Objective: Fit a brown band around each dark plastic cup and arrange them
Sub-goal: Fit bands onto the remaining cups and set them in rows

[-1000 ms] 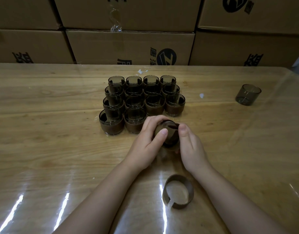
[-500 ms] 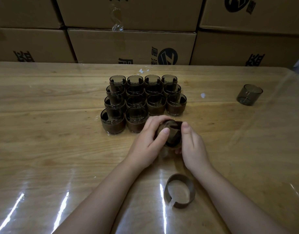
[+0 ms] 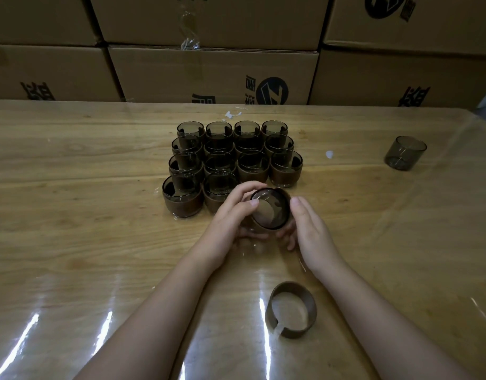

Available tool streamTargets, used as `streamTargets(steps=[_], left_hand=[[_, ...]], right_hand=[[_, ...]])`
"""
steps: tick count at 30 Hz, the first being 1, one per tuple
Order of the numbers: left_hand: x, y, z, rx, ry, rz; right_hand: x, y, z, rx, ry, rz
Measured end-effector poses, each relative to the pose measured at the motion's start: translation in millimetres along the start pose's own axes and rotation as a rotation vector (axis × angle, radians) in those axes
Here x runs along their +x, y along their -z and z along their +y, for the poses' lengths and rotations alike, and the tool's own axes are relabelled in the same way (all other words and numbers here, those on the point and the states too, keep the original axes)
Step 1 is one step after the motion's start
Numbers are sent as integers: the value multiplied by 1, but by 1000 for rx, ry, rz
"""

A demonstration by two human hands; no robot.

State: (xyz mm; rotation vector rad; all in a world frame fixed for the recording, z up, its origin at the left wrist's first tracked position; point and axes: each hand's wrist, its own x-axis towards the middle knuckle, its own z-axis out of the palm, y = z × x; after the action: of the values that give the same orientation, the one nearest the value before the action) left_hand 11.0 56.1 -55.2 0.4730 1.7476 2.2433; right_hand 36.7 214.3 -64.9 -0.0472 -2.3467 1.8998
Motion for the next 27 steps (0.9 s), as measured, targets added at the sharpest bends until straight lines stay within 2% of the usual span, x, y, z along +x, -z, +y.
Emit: streamTargets(steps=[6, 12, 16, 21, 27], left_hand=[[2, 13, -2, -207, 55, -67], [2, 10, 1, -262, 103, 1], [2, 9, 2, -216, 111, -27], [1, 7, 1, -134, 118, -50], [3, 3, 1, -70, 167, 6]], right_hand=[[-1, 5, -8, 193, -16, -111], [4, 13, -12, 363, -105, -177], [8, 14, -10, 452, -179, -215], [10, 19, -7, 470, -189, -273], [13, 24, -5, 626, -183, -182]])
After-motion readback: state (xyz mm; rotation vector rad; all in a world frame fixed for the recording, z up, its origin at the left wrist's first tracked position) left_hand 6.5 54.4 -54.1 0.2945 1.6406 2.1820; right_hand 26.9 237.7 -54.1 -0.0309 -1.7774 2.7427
